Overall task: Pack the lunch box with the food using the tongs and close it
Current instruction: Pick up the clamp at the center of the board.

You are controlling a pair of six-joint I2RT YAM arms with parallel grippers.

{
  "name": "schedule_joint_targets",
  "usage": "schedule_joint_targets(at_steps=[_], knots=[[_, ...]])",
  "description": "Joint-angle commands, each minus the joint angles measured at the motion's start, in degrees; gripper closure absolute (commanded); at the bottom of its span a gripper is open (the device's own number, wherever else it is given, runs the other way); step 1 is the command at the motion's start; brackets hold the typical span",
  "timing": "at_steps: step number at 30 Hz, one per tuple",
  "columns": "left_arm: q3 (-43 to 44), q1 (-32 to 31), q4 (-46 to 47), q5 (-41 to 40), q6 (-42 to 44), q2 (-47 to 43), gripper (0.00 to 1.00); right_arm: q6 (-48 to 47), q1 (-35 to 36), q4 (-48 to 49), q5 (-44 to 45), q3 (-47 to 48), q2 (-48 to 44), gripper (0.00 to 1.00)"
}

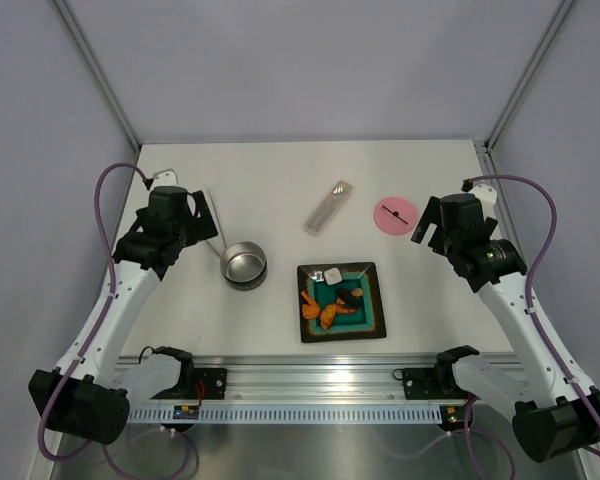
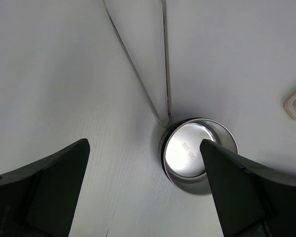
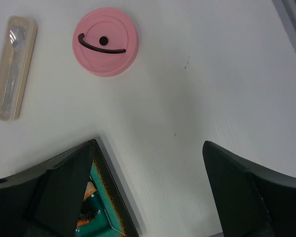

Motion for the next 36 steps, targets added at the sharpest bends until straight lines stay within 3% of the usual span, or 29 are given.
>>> schedule_joint_targets(at_steps=[1,11,36], knots=[[-0.5,0.1,3.7,-2.2,-1.4,-1.0,0.01,0.9,0.0,0.3,2.3,-0.1,-0.1,0.01],[12.3,0.5,-6.2,-0.8,-4.9,16.2,0.01,1.2,0.0,1.5,-0.7,-0.9,-0.9,0.0],[15.9,2.5,-1.3,0.1,-11.9,37.8,0.01,1.8,0.0,1.4,-4.8,-2.5,-4.1,0.01]])
